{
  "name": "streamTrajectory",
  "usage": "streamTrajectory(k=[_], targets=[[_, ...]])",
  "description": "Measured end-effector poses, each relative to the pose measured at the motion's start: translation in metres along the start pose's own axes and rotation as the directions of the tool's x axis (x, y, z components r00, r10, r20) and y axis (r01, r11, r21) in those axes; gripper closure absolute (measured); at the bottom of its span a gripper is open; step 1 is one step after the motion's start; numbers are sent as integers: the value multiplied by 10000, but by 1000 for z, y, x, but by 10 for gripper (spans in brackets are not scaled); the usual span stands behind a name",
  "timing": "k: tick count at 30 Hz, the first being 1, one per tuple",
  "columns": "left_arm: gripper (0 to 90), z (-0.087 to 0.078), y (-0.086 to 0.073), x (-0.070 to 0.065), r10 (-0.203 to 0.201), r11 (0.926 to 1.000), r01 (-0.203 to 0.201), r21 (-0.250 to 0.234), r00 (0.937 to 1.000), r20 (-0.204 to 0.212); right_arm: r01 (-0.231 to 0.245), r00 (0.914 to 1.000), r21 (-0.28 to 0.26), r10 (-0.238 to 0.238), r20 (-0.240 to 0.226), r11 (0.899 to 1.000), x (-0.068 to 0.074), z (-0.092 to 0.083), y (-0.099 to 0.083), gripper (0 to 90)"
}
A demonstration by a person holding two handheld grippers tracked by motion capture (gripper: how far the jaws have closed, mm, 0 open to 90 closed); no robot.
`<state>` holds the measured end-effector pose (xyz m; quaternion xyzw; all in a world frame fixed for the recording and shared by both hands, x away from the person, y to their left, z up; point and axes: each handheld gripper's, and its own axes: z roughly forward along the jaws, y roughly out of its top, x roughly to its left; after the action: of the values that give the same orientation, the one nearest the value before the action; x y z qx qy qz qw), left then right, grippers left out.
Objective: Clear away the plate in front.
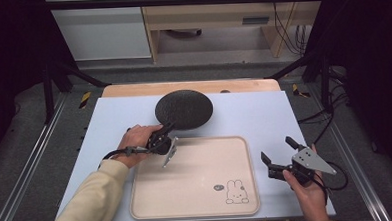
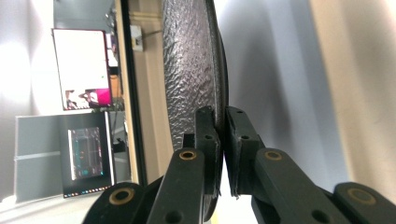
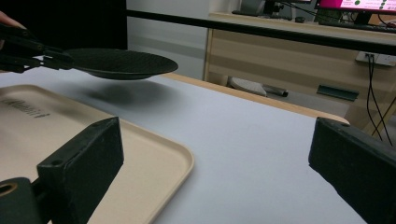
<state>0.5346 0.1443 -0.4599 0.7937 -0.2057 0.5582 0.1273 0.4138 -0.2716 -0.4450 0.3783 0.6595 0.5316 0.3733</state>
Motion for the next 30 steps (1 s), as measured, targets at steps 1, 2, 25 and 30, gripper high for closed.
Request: streamTrajectory(k=[1, 2, 25, 30], targets=[[839, -4, 2, -1, 17, 10000, -17, -39, 10000, -54, 23, 10000, -14, -23, -11, 10000, 1, 0, 0, 35], [839, -8, 3, -1, 60, 9999, -61, -112, 9999, -84, 23, 10000, -14, -23, -11, 10000, 1, 0, 0, 35], [838, -77, 26, -25, 675, 9891, -750, -1264, 9958, -626, 140, 9998, 109, -141, 110, 9998, 5, 1, 1, 36], [839, -88, 32, -28, 834, 9843, -926, -1502, 9943, -663, 151, 9998, 93, -152, 150, 9998, 6, 1, 1, 36]])
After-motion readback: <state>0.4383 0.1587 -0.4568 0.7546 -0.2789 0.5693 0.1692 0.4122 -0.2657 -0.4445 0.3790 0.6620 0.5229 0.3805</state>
